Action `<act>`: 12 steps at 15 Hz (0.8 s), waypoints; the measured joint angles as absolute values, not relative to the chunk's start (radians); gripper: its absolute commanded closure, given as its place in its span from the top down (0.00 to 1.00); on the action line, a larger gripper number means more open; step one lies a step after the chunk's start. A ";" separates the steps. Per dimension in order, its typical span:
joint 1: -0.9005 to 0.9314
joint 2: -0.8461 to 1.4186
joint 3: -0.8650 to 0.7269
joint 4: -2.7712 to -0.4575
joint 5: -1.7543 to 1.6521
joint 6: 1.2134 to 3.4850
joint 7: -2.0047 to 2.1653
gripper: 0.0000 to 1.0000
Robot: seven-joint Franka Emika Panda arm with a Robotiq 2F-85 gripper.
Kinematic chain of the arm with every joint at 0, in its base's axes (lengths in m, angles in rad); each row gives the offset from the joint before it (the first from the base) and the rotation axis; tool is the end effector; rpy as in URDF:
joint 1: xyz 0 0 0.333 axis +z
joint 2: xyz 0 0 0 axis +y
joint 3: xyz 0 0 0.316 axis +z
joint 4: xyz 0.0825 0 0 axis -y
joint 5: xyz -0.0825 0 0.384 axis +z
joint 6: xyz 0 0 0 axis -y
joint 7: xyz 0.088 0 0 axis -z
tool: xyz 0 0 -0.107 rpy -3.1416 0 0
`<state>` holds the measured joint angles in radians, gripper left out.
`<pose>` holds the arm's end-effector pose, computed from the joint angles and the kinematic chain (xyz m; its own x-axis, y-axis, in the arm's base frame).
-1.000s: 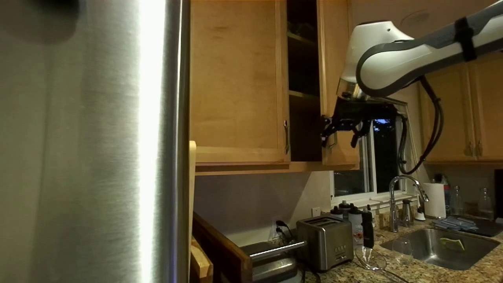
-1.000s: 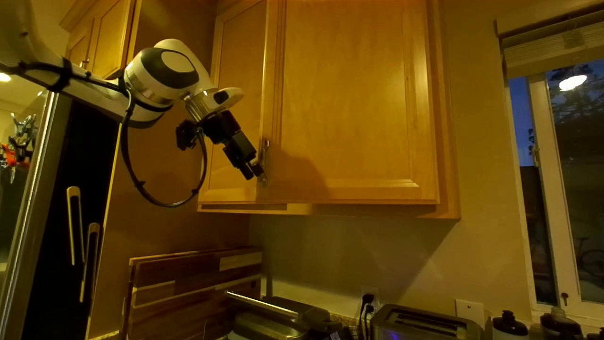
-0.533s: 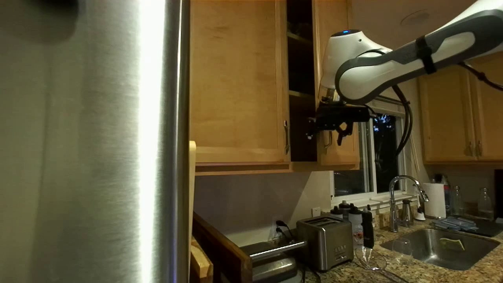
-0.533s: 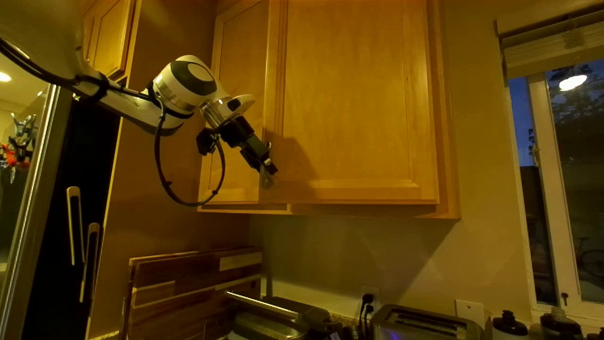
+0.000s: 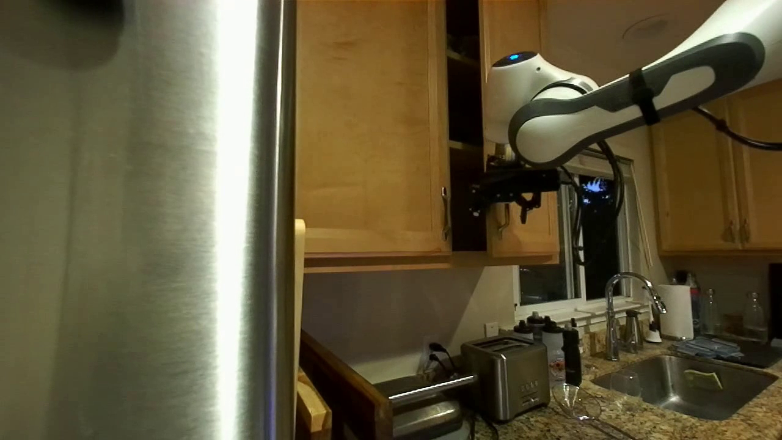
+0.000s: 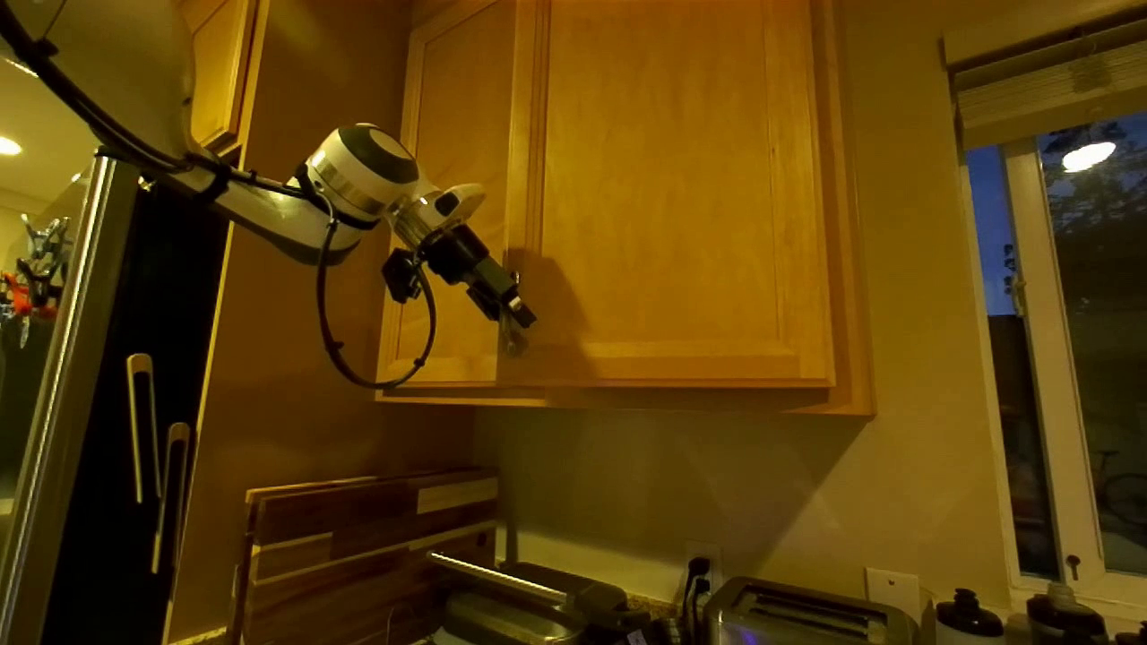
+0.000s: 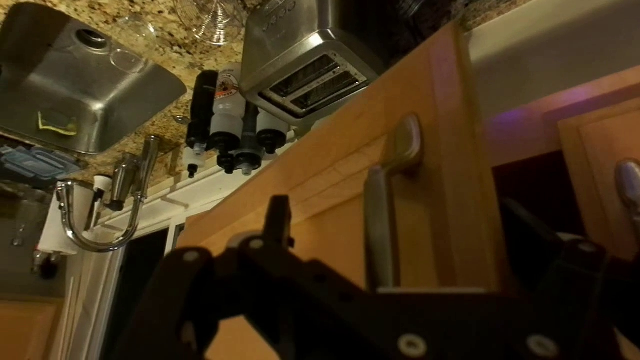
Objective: Open the right cabinet door and put the brown object then close the cabinet door
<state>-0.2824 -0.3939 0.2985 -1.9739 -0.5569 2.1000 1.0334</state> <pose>0.4750 0.0120 0.6867 0.4557 -0.5167 0.7248 -0.7475 -0.6643 -0.0036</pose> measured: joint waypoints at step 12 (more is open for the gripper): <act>-0.179 -0.491 0.225 -2.017 -0.575 1.811 1.041 1.00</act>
